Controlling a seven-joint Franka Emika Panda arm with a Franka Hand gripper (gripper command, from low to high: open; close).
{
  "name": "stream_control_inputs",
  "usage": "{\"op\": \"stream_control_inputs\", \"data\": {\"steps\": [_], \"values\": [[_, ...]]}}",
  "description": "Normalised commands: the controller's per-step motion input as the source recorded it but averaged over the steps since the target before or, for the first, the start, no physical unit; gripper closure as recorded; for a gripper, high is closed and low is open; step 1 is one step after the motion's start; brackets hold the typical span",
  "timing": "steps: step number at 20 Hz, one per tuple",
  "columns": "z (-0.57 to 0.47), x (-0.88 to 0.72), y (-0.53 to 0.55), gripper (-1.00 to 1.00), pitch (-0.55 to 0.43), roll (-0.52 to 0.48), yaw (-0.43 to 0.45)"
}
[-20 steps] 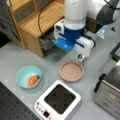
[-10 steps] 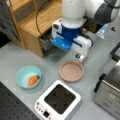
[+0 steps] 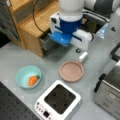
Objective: Pick up the pan. Place the pan on the table. Pick up the bowl. Place the bowl on the stove.
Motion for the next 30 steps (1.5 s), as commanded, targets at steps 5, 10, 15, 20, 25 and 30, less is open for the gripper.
{"op": "stream_control_inputs", "data": {"steps": [5,10,15,20,25,30], "values": [[0.22,0.22,0.01,-1.00,0.244,-0.040,-0.034],[0.10,0.21,-0.01,-1.00,0.157,-0.034,-0.016],[0.10,0.21,-0.02,-1.00,0.153,-0.023,-0.011],[0.21,0.32,-0.07,-1.00,0.171,0.047,0.023],[0.26,0.43,-0.12,-1.00,0.176,0.088,0.023],[0.21,0.47,-0.19,-1.00,0.191,0.125,0.018]]}}
